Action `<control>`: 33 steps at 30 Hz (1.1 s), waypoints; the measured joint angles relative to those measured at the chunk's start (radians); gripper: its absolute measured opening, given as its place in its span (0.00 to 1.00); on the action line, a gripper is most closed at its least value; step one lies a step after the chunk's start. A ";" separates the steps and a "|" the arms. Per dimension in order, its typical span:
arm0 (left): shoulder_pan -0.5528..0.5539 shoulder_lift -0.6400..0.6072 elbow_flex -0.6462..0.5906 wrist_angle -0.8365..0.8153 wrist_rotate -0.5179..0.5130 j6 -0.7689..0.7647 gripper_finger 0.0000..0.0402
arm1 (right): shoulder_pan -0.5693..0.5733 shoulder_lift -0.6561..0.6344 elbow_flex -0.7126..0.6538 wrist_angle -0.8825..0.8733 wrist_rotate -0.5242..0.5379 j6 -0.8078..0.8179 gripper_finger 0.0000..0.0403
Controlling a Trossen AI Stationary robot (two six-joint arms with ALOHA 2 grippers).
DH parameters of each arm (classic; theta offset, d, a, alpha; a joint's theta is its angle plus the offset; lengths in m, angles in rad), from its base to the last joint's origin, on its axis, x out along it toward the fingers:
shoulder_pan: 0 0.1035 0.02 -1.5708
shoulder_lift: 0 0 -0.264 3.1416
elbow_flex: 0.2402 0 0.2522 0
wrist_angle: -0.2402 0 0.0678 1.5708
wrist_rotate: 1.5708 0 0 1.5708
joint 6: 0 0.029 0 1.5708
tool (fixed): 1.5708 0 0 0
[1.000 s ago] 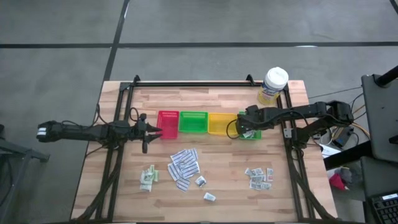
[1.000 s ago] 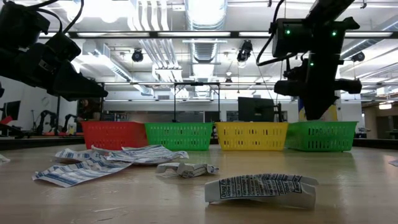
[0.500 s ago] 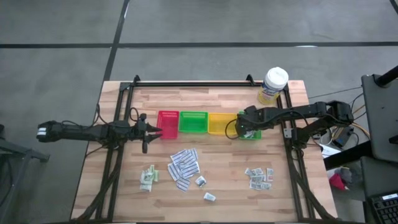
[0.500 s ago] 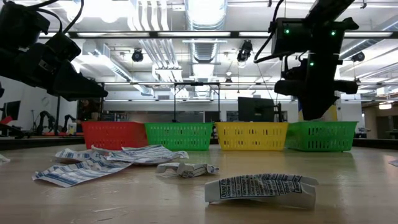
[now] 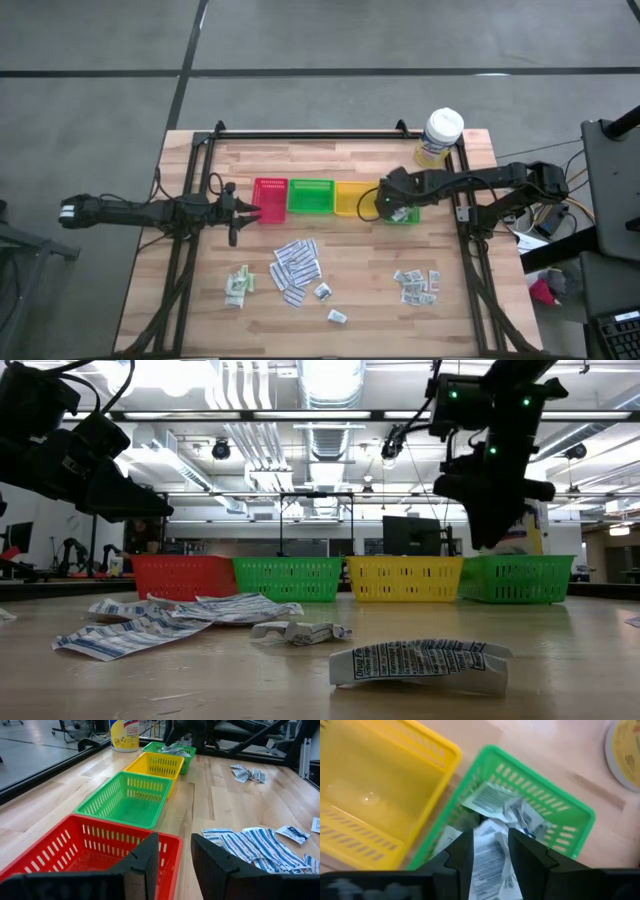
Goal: Pick & Place First Aid Supplies
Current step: Put the blue alcohol pad into the right green bin
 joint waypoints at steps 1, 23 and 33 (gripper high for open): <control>0.000 0.000 0.000 0.000 0.000 0.000 0.28 | 0.000 0.000 0.008 -0.001 0.000 -0.002 0.30; 0.000 0.000 0.000 0.000 0.000 0.003 0.28 | 0.239 0.000 0.222 0.115 -0.135 -0.149 0.18; 0.000 0.000 0.000 -0.003 0.041 -0.003 0.28 | 0.425 0.000 0.211 0.269 -0.138 -0.317 0.18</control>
